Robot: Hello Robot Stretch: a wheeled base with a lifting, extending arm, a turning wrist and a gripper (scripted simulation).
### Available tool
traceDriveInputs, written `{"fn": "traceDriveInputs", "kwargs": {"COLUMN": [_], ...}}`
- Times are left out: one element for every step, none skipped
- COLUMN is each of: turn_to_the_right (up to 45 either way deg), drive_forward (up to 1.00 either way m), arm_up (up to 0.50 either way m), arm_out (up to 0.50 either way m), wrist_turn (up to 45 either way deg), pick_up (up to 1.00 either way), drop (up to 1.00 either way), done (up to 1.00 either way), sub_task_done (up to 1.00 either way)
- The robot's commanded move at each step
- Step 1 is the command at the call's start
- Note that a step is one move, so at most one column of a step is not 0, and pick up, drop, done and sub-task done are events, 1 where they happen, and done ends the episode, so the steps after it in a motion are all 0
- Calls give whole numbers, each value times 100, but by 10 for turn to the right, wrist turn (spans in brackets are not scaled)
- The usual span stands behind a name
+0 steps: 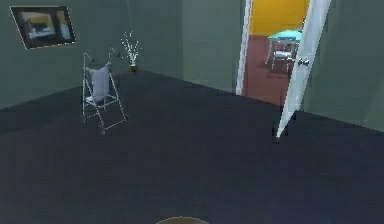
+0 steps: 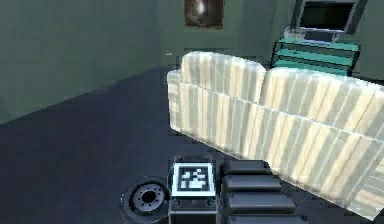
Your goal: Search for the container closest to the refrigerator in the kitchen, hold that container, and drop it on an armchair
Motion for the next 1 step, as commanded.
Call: {"fn": "traceDriveInputs", "kwargs": {"turn_to_the_right": [150], "drive_forward": [0], "arm_up": [0], "arm_out": [0], "wrist_turn": [0], "pick_up": [0], "drop": [0], "done": [0], "sub_task_done": [0]}}
